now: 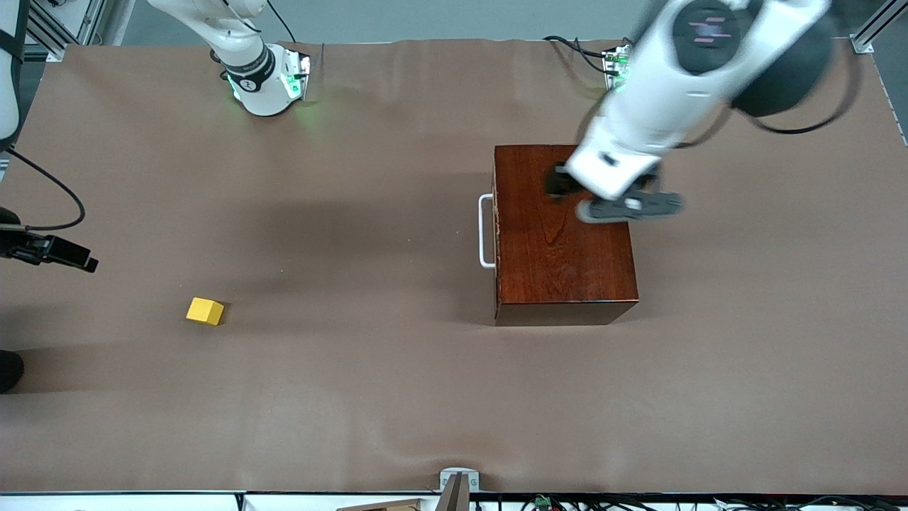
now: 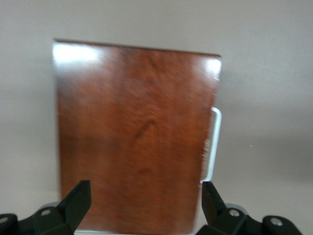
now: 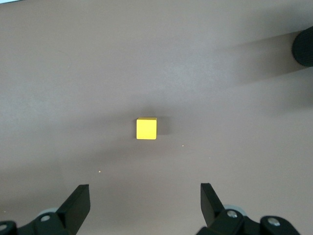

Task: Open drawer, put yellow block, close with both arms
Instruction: 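Move the left gripper to the white drawer handle of the box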

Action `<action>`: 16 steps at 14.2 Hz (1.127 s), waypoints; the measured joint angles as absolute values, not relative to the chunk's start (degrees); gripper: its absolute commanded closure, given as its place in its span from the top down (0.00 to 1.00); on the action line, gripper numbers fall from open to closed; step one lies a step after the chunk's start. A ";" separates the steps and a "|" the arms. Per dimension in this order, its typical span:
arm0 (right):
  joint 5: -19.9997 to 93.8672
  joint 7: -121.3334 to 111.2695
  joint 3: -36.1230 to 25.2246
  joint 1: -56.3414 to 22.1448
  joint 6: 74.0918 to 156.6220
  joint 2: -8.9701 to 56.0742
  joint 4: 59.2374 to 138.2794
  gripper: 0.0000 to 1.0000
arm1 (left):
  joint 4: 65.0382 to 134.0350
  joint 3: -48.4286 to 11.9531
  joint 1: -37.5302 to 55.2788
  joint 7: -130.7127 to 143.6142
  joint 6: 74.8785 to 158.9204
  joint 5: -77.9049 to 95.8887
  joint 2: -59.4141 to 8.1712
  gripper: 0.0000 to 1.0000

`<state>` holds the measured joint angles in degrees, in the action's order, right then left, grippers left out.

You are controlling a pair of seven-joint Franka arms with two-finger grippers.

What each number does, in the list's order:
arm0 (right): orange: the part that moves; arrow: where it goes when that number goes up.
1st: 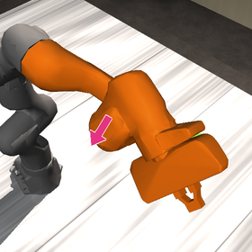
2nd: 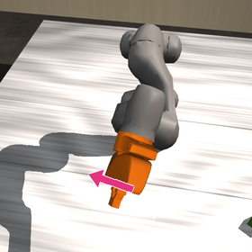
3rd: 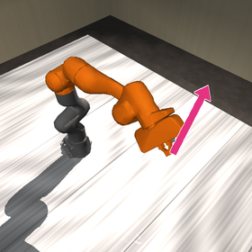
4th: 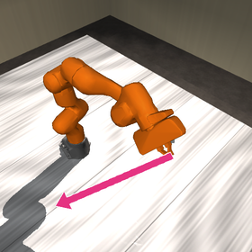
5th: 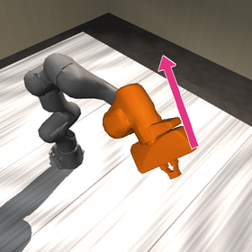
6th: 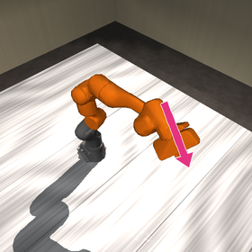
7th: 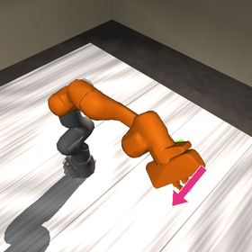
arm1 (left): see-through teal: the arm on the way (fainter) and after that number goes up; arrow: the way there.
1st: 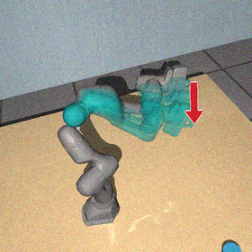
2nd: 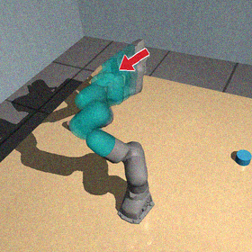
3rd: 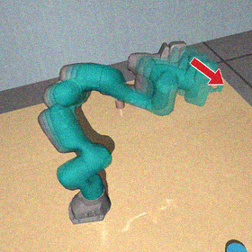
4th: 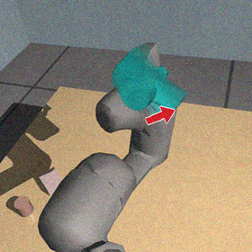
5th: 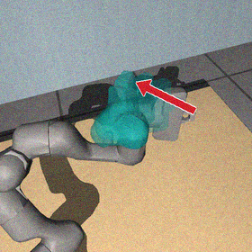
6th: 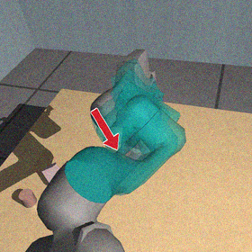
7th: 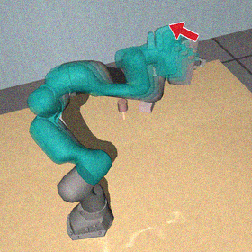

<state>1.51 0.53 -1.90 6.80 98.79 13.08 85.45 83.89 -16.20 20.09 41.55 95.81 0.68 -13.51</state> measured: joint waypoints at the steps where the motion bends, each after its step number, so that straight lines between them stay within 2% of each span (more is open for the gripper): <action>1: 1.54 0.53 -1.90 6.90 98.79 13.08 85.44 1.00 | 83.03 -16.21 22.31 43.94 95.86 -0.24 -14.59 1.00; 8: 1.60 0.53 -1.83 6.92 98.89 13.20 85.38 1.00 | 81.48 -16.13 36.36 47.60 100.09 -9.44 -21.86 1.00; 16: 1.73 0.53 -1.64 6.92 103.25 19.41 85.57 1.00 | 81.29 -15.84 38.40 51.58 107.64 -12.74 -30.67 1.00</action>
